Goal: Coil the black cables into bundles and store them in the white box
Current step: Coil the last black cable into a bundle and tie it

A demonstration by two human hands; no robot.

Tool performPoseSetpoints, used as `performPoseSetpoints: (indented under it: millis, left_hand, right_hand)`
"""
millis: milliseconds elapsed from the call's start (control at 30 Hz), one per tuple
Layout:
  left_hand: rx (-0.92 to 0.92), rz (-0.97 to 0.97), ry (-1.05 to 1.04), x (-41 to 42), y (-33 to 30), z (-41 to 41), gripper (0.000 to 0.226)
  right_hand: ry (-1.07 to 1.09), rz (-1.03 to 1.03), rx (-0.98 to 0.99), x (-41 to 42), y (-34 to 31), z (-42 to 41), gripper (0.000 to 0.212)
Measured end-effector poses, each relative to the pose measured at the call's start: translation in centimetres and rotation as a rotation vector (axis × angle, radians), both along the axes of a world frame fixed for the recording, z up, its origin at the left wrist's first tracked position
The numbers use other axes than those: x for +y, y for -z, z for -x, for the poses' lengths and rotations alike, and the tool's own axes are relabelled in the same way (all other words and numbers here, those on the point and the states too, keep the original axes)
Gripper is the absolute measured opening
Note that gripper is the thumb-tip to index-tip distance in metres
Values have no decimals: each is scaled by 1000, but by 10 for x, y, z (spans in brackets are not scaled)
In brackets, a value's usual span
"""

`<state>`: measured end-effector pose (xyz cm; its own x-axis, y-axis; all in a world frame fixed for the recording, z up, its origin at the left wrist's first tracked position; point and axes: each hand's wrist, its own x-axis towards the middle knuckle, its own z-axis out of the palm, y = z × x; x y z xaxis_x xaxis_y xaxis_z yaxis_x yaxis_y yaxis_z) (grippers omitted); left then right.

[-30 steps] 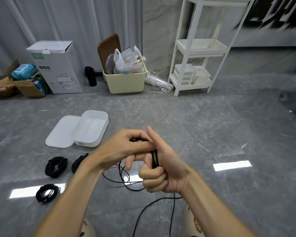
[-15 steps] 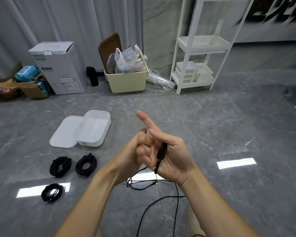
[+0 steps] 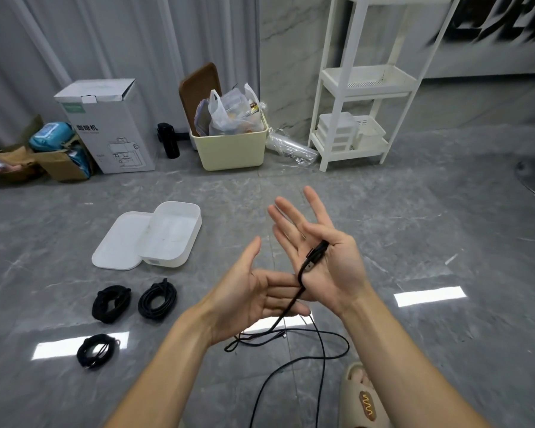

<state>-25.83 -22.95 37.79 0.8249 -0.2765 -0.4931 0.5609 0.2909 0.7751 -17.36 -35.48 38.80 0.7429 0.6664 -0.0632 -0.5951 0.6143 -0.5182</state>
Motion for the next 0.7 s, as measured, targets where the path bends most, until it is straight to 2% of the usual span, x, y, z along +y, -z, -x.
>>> performPoseSetpoints:
  millis: [167,333,400,467,567,600,700]
  left_hand:
    - [23,-9,-10,3,0,1,100]
    - [53,-66,25,5,-2,2,99]
    - [52,-165,18,2,-2,1,95]
    - [-7,-389,-48,-3,-2,0,85]
    - [-201,-736,-142,-6,-4,-2,73]
    - [-258,-796,-171,-5,-5,-2,68]
    - [-350,-817,-261,-1,-10,-2,56]
  right_hand:
    - [59,117,-84,-1,2,-2,57]
    - [128,333,-225,-1,7,-2,49]
    - [129,507,-344,1,9,-1,47]
    - [92,746,-500,2,12,1,48]
    - [-67,1131,-750,-1,16,6,48]
    - [-165,1162,-746,-2,16,8,46]
    - [-459,995,-548,-6,10,13,35]
